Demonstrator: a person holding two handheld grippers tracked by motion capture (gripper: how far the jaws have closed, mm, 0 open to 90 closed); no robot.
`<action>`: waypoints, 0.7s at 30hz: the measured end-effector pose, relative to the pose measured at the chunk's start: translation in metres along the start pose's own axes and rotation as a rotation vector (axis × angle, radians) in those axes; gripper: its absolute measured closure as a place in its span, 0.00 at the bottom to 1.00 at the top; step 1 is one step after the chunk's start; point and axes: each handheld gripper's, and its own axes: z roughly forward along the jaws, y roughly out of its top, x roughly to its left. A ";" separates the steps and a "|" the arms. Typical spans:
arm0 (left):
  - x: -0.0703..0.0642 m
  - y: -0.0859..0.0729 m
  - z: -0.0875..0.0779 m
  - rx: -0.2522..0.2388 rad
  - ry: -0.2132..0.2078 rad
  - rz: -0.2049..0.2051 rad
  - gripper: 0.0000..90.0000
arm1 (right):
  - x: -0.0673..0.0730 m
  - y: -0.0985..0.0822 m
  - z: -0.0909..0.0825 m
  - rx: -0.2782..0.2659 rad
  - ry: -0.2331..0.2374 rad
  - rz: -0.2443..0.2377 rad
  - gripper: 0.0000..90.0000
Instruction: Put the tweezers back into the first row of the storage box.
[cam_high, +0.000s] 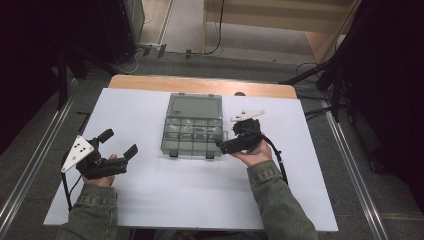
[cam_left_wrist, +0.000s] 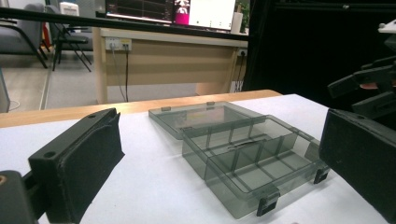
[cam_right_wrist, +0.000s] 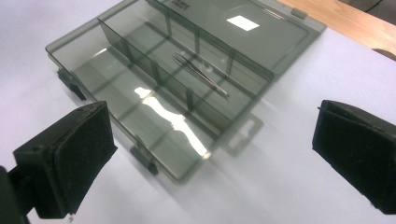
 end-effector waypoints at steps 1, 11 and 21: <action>0.000 0.000 0.000 0.001 0.000 0.000 0.00 | -0.002 -0.007 -0.004 -0.002 -0.005 0.009 0.00; -0.001 0.000 0.000 0.004 0.002 0.004 0.00 | -0.007 -0.037 -0.020 -0.046 -0.057 0.044 0.00; -0.001 0.000 0.000 0.005 0.000 0.006 0.00 | -0.014 -0.067 -0.038 -0.119 -0.063 0.094 0.00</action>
